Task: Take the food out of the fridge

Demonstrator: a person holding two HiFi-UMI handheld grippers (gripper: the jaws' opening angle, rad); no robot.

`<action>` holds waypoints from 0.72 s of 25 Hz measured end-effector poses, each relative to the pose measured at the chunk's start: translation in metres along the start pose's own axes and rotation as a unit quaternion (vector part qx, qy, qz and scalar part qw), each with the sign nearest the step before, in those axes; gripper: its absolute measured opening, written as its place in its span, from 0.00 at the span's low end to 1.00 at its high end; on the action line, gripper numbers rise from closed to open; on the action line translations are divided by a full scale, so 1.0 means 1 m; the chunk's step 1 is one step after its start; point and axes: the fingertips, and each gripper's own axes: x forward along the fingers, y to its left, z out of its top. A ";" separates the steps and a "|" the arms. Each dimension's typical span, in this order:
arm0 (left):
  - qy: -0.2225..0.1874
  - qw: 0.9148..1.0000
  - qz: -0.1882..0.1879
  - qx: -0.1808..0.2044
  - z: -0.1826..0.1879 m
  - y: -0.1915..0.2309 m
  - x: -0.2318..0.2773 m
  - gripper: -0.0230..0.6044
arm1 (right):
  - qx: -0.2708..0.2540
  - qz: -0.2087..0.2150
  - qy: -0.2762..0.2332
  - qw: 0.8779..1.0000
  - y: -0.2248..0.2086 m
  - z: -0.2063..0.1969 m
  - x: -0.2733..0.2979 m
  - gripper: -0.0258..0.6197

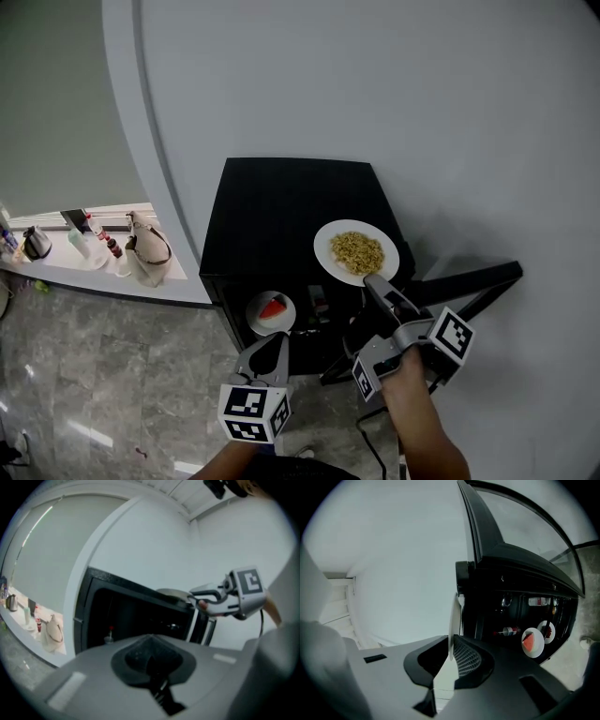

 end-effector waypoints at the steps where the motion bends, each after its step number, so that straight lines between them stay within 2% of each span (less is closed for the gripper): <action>1: 0.000 1.000 0.000 0.000 0.000 0.001 0.000 0.01 | -0.001 0.000 -0.003 1.000 0.000 0.002 0.004 0.06; 6: 0.003 1.000 0.002 -0.004 -0.004 0.005 -0.002 0.01 | 0.004 -0.002 -0.007 1.000 -0.008 0.004 0.015 0.06; 10: 0.006 1.000 -0.001 -0.006 -0.008 0.003 0.000 0.01 | 0.006 0.013 -0.006 1.000 -0.010 0.006 0.019 0.06; 16: 0.010 1.000 -0.007 -0.002 -0.010 -0.006 0.000 0.01 | 0.013 0.054 -0.004 0.998 -0.005 0.006 0.013 0.18; 18: 0.009 1.000 -0.007 0.000 -0.009 -0.007 -0.001 0.01 | -0.014 0.059 0.000 0.998 -0.006 0.003 0.002 0.18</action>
